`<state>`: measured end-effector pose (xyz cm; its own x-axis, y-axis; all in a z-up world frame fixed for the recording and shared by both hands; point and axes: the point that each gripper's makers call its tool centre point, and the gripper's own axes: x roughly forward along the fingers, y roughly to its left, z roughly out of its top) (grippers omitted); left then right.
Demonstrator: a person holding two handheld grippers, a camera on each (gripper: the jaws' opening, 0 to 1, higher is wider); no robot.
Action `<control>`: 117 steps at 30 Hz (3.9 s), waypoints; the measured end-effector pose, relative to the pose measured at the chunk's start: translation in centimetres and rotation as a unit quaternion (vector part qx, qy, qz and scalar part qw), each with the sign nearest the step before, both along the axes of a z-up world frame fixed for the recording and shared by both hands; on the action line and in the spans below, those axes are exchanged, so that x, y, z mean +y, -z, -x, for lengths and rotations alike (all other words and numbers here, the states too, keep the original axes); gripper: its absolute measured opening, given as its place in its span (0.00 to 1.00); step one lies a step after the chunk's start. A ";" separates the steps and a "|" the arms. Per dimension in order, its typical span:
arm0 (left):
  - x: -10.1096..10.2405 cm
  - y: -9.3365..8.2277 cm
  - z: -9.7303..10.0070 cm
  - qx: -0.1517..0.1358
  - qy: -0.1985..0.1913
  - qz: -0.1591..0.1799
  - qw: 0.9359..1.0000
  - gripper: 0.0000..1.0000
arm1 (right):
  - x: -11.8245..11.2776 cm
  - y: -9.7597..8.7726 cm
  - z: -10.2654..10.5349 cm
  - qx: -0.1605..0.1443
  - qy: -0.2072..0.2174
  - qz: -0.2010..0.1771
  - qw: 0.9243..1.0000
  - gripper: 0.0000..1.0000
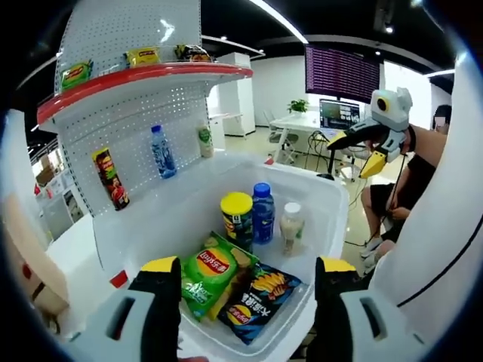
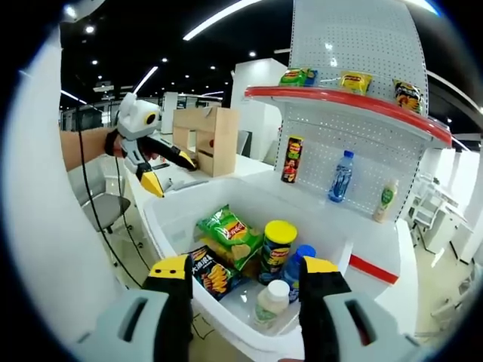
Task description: Place the items from the shopping basket onto the snack and drink counter
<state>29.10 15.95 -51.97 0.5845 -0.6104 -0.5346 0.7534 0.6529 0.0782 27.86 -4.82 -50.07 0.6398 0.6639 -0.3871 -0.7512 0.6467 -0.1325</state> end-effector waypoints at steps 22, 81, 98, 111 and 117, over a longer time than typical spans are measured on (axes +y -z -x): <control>1.0 3.5 -4.1 0.016 0.084 -0.183 0.979 0.68 | 0.2 -0.1 1.5 -0.001 -0.013 0.004 1.000 0.58; -1.2 17.0 -11.8 0.081 0.235 -0.378 0.892 0.85 | -0.8 -1.4 3.3 -0.033 -0.028 0.029 0.999 0.60; -1.5 20.1 -12.7 0.091 0.231 -0.395 0.884 0.85 | -1.3 -1.2 3.6 -0.027 -0.023 0.034 0.999 0.60; -0.6 22.2 -13.2 0.101 0.213 -0.413 0.880 0.83 | -2.1 -1.2 3.5 -0.026 -0.014 0.041 0.999 0.60; -0.6 22.6 -13.5 0.102 0.208 -0.412 0.881 0.78 | -2.6 -0.9 3.2 -0.028 -0.011 0.059 0.998 0.60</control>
